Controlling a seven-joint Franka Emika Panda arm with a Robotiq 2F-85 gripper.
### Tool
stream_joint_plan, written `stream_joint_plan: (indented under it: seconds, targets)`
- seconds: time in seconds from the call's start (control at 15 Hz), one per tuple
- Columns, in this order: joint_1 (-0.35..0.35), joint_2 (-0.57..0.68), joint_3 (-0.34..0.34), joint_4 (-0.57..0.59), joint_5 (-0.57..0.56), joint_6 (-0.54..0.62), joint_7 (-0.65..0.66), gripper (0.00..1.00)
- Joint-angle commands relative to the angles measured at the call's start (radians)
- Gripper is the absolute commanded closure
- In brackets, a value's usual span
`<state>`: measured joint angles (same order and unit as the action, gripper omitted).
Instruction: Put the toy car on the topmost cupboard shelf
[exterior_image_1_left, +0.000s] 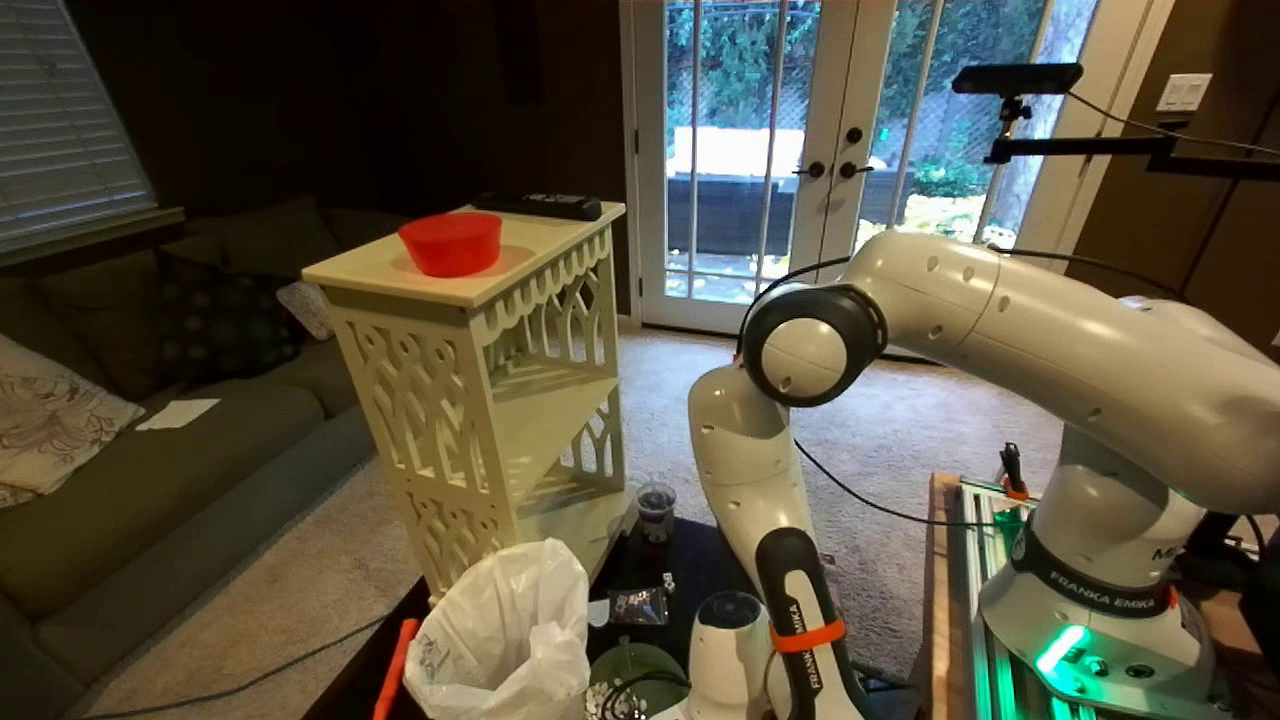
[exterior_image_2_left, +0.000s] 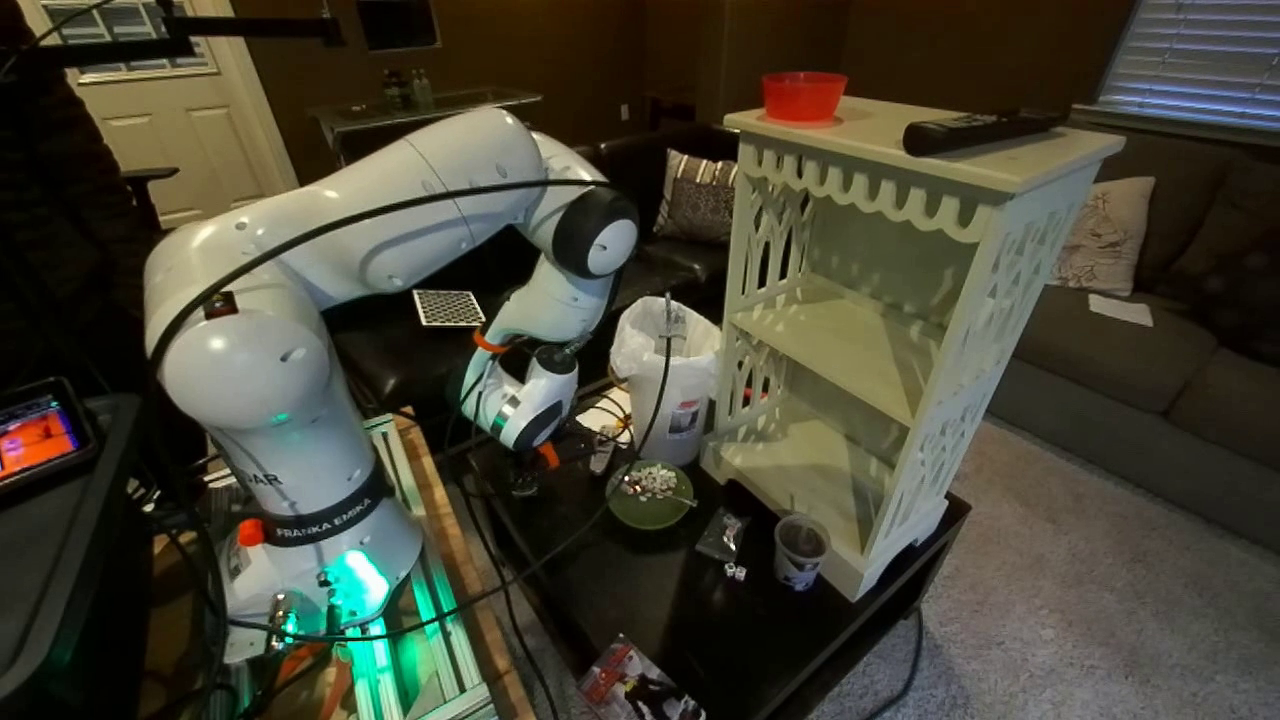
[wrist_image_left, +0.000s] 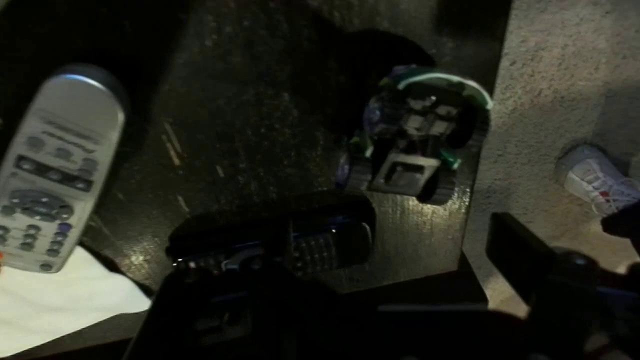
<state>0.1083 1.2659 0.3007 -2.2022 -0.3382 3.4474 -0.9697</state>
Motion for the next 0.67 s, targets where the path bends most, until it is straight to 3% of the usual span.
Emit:
stream_joint_plan:
  seconds: [0.0,0.07,0.4,0.6]
  targets:
    - [-0.057,0.019,0.054,0.006,-0.079,-0.070,0.099,0.00]
    - [-0.023,0.012,0.021,0.008,-0.086,-0.043,0.101,0.00]
    - [-0.064,0.045,0.039,0.037,-0.119,-0.116,0.138,0.00]
    - [-0.054,0.066,0.032,0.070,-0.113,-0.141,0.153,0.00]
